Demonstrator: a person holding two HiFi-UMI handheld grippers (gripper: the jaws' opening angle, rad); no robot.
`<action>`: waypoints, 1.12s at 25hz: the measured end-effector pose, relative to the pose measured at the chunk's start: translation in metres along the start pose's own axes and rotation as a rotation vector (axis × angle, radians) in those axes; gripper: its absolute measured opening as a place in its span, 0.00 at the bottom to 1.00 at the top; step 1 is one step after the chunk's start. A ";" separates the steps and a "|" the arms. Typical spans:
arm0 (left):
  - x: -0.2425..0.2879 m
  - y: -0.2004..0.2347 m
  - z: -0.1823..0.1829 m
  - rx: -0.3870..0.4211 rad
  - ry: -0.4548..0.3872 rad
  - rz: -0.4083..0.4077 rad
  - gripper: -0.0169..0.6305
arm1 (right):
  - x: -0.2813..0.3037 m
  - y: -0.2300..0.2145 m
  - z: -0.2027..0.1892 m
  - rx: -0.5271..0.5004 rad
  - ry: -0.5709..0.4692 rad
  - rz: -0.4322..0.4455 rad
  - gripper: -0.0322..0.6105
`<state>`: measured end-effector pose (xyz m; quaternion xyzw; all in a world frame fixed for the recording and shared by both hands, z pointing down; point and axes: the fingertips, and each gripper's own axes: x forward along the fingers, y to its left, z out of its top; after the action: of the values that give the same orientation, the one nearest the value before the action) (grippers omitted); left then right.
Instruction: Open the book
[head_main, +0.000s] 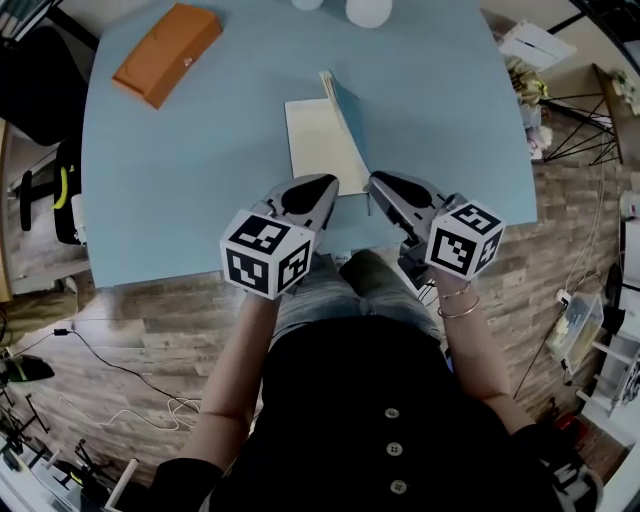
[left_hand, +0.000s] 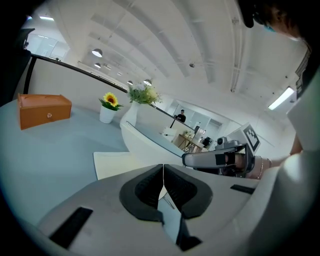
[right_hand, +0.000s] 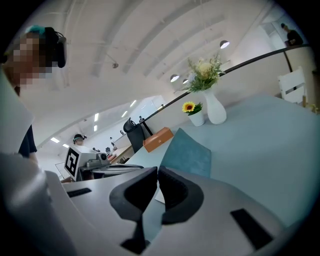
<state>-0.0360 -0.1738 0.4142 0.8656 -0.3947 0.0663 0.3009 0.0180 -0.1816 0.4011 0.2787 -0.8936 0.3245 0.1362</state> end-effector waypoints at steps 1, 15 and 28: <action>0.002 -0.002 0.002 0.006 0.000 -0.004 0.05 | -0.004 -0.002 0.001 0.004 -0.010 -0.009 0.08; 0.031 -0.036 0.001 0.046 0.053 -0.048 0.05 | -0.051 -0.044 0.006 0.074 -0.134 -0.123 0.08; 0.042 -0.030 -0.016 0.060 0.129 -0.021 0.05 | -0.077 -0.087 -0.006 0.103 -0.142 -0.225 0.08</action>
<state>0.0165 -0.1759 0.4281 0.8723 -0.3631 0.1307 0.3002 0.1317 -0.2019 0.4167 0.4062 -0.8460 0.3323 0.0939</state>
